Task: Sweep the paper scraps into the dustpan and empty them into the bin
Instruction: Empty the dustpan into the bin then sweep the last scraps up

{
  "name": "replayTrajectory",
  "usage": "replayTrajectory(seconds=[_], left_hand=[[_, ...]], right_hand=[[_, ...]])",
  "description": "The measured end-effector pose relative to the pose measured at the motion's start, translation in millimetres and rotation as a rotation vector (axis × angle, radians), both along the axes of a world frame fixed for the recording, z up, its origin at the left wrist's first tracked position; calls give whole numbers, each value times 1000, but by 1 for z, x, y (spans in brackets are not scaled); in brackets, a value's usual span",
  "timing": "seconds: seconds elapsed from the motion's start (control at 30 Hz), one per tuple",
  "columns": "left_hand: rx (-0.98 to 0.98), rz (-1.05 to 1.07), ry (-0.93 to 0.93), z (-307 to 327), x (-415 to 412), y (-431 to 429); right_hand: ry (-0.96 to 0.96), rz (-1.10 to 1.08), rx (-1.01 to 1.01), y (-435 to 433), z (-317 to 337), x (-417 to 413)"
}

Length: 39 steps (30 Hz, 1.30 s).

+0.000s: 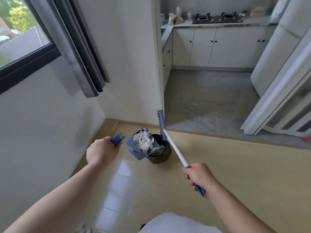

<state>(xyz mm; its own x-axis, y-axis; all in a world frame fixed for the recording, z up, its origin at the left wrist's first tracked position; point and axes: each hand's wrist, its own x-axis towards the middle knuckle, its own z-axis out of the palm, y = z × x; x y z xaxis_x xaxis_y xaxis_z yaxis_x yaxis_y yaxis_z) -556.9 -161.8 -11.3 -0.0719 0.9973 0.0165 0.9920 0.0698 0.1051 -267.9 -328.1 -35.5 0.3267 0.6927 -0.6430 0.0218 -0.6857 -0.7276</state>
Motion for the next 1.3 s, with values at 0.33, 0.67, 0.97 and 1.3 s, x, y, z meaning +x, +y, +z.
replayTrajectory(seconds=[0.33, 0.67, 0.97, 1.3], left_hand=[[7, -320, 153, -22, 7, 44], [29, -510, 335, -28, 18, 51], [24, -559, 404, -33, 18, 50], [33, -561, 447, -35, 14, 43]], right_hand=[[19, -104, -48, 18, -8, -27], [20, -124, -50, 25, -10, -28], [32, -102, -57, 18, -13, -16], [22, -73, -62, 9, -13, -10]])
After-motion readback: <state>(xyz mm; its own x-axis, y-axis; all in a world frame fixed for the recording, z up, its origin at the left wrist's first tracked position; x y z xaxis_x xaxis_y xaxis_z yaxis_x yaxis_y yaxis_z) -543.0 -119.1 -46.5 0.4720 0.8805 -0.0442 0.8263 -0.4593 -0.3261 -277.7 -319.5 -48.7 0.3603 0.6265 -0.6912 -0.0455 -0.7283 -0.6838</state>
